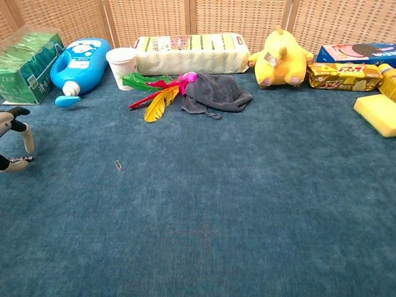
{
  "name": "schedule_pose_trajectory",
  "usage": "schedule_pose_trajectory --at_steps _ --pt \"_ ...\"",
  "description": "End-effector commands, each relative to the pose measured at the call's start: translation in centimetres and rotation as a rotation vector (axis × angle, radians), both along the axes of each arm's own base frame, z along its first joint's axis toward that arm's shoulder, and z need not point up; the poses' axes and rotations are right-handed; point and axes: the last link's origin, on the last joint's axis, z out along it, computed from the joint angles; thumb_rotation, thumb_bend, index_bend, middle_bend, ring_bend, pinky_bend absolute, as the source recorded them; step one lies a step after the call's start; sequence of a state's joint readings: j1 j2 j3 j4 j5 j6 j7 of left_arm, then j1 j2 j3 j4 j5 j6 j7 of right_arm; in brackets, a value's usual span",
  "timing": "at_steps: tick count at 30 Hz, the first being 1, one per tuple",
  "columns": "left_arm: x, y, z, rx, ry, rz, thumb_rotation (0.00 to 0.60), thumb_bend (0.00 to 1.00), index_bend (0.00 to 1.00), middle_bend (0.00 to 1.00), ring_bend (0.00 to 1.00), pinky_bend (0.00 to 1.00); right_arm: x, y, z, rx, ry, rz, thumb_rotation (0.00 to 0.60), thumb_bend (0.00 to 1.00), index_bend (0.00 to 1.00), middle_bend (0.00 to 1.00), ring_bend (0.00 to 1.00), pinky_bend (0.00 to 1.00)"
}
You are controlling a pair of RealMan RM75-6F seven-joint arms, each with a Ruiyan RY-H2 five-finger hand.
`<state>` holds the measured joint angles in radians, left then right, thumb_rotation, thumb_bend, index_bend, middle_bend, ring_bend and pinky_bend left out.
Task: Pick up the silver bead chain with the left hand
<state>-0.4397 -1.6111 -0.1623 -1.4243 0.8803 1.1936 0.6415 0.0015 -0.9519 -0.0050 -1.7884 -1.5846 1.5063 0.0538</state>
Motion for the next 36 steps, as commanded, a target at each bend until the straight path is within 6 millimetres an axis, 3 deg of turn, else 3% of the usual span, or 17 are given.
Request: schedule_pose_trajectory --at_steps 1,25,36 --pt "0.3 0.2 -0.3 -0.004 0.015 -0.004 0.6 0.62 0.45 0.0 0.0 0.0 0.0 0.0 0.0 0.0 0.0 -0.001 0.6 0.0 0.0 0.01 0.11 0.0" --pt "0.0 0.4 -1.1 -0.002 0.055 -0.007 0.6 0.67 0.48 0.0 0.0 0.0 -0.1 0.0 0.3 -0.005 -0.011 0.0 0.6 0.0 0.0 0.01 0.11 0.0" --pt "0.3 0.3 -1.4 -0.009 0.076 -0.016 0.6 0.76 0.5 0.0 0.0 0.0 -0.1 0.0 0.4 -0.005 -0.021 0.001 0.6 0.0 0.0 0.01 0.11 0.0"
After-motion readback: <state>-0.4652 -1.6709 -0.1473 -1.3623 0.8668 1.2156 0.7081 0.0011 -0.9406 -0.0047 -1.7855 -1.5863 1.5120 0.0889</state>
